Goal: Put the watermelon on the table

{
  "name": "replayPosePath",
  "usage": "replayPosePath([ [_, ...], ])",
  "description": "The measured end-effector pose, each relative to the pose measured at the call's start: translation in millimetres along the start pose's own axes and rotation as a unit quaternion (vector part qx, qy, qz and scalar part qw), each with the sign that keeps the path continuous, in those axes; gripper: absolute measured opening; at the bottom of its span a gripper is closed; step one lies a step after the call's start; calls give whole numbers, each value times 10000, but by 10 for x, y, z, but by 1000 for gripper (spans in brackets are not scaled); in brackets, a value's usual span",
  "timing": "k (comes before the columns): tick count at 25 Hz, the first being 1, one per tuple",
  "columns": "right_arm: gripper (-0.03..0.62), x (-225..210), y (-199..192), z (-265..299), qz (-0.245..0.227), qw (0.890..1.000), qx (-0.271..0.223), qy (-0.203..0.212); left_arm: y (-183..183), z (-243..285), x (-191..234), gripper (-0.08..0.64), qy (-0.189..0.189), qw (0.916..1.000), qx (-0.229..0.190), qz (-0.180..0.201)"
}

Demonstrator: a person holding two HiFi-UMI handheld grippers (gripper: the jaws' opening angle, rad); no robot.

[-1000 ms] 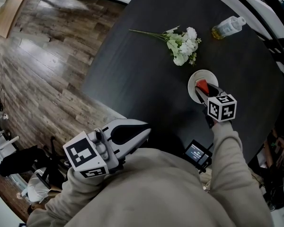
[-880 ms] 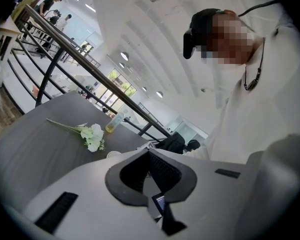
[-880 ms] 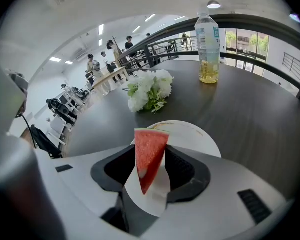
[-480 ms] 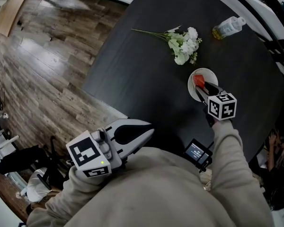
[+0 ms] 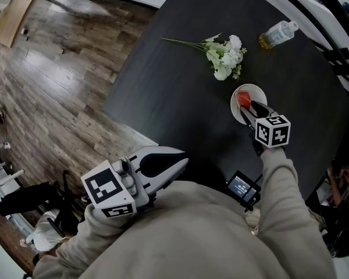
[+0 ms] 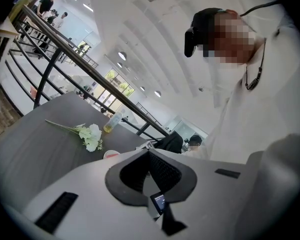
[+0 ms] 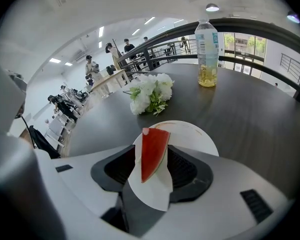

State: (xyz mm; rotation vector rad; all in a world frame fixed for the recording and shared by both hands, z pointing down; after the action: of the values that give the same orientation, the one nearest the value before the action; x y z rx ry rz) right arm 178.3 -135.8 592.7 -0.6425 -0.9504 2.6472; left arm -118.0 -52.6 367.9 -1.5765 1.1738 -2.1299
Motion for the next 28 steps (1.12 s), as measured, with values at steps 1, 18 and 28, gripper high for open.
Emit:
replayPosePath([
  [1,195,-3,-5,-1,11,10000,-9,-16,1,-1,-2,3,-2,10000,-1,7],
  [18,17,255,334,-670,778,9908,-1093,186,396,220,-224,3,-632,9961,111,613],
  [28,15,673,785,-1739,837,9700,-2265,284,765,624,-577,3,-1579,9811,170,1103],
])
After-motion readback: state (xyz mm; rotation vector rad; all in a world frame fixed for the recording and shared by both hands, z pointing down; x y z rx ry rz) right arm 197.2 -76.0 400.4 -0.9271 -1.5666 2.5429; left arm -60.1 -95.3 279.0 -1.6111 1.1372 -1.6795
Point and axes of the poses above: the fingertips, and each gripper's own axes: z forward along the fingers, x to its left, y out of its top, the point moved 7 cm from there along -z, backward along the fingers, and after that the axes turned 12 degrees about -x, right-handed, at the moved point
